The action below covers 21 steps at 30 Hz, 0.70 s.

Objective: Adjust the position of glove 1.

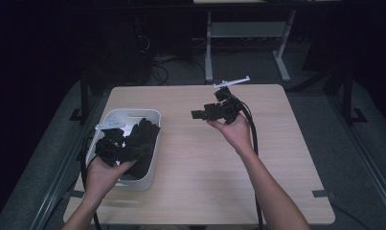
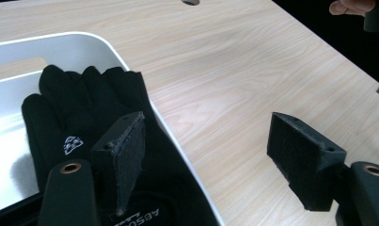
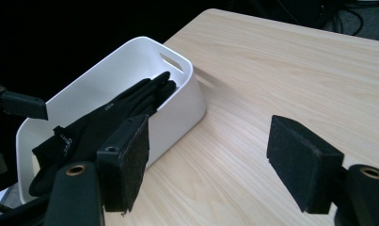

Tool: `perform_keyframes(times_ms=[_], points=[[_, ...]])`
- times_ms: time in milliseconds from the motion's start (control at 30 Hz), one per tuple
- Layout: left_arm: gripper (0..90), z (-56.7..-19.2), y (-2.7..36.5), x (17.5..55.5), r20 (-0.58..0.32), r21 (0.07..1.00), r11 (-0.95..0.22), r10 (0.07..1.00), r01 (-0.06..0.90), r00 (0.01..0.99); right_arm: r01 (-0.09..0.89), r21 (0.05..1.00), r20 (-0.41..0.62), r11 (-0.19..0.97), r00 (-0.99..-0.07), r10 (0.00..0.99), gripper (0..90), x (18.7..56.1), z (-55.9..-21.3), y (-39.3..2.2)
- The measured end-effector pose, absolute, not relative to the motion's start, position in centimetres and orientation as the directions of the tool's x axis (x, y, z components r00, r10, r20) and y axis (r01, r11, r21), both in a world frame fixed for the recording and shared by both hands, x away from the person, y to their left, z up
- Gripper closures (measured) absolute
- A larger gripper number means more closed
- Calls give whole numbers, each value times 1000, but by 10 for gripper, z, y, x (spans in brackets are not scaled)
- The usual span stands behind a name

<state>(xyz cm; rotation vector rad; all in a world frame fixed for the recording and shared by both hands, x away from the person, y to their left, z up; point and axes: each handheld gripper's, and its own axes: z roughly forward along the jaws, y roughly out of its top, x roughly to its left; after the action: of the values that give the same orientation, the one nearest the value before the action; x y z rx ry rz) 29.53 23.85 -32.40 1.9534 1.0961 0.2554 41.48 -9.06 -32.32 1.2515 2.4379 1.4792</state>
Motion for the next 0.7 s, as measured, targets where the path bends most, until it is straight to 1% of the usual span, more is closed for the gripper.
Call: perform_keyframes(times_ms=[100, 167, 300, 567, 700], points=[[263, -322, 236, 296, -213, 766, -252, 769, 592, 603, 618, 756, 363, 214, -668, 650, 296, 413, -324, -99], [240, -321, 234, 297, -210, 769, -255, 766, 587, 608, 630, 746, 365, 215, -657, 659, 280, 412, -324, -105], [188, -320, 226, 297, -209, 771, -256, 762, 582, 613, 622, 755, 358, 208, -657, 664, 278, 409, -324, -112], [184, -316, 216, 297, -205, 776, -270, 747, 570, 632, 628, 755, 360, 190, -639, 680, 278, 403, -328, -130], [184, -316, 214, 298, -201, 775, -278, 744, 567, 638, 635, 750, 358, 186, -626, 692, 278, 400, -337, -144]])
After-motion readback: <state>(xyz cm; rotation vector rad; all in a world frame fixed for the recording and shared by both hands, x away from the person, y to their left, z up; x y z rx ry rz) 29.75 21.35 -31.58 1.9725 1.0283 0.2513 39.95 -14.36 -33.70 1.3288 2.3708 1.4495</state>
